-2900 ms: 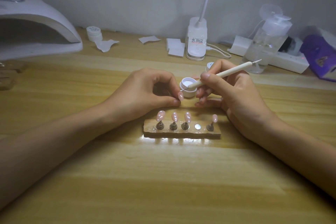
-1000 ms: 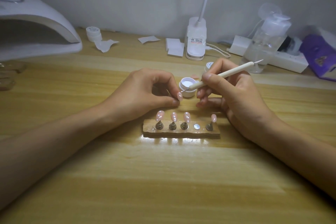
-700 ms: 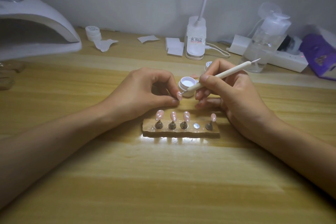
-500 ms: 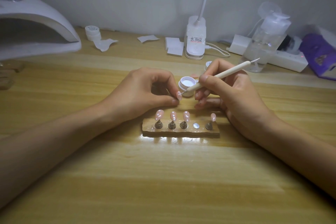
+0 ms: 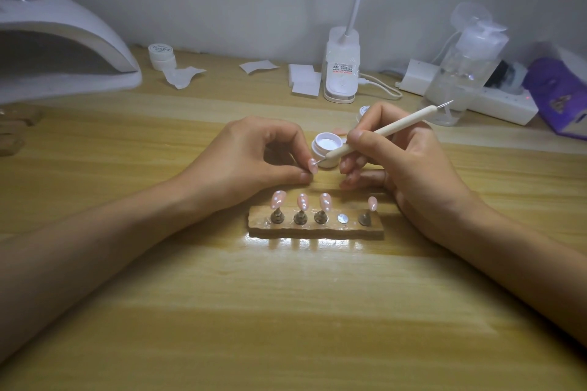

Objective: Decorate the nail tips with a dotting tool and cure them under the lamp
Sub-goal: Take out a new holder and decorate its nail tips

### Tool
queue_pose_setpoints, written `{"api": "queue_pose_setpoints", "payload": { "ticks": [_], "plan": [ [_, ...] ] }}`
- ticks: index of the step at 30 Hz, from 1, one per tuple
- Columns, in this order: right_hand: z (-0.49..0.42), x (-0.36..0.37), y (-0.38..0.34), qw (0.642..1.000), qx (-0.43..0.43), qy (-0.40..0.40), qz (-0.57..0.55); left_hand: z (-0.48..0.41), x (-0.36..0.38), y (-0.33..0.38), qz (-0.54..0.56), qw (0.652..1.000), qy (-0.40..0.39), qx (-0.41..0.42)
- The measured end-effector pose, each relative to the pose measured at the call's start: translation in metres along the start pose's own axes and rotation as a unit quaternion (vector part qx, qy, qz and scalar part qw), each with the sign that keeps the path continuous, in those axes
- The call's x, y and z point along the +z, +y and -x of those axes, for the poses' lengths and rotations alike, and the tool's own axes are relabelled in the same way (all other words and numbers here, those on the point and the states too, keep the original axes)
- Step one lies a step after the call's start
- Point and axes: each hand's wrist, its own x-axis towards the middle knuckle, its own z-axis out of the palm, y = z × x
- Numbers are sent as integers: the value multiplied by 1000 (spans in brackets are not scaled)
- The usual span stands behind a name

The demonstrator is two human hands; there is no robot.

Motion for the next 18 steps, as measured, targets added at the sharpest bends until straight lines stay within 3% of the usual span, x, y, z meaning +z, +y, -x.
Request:
{"api": "queue_pose_setpoints", "payload": {
  "ticks": [18],
  "plan": [
    [1,1,-4,999,-42,4,-35,0,0,1,-13,1000,1,1]
  ]
}}
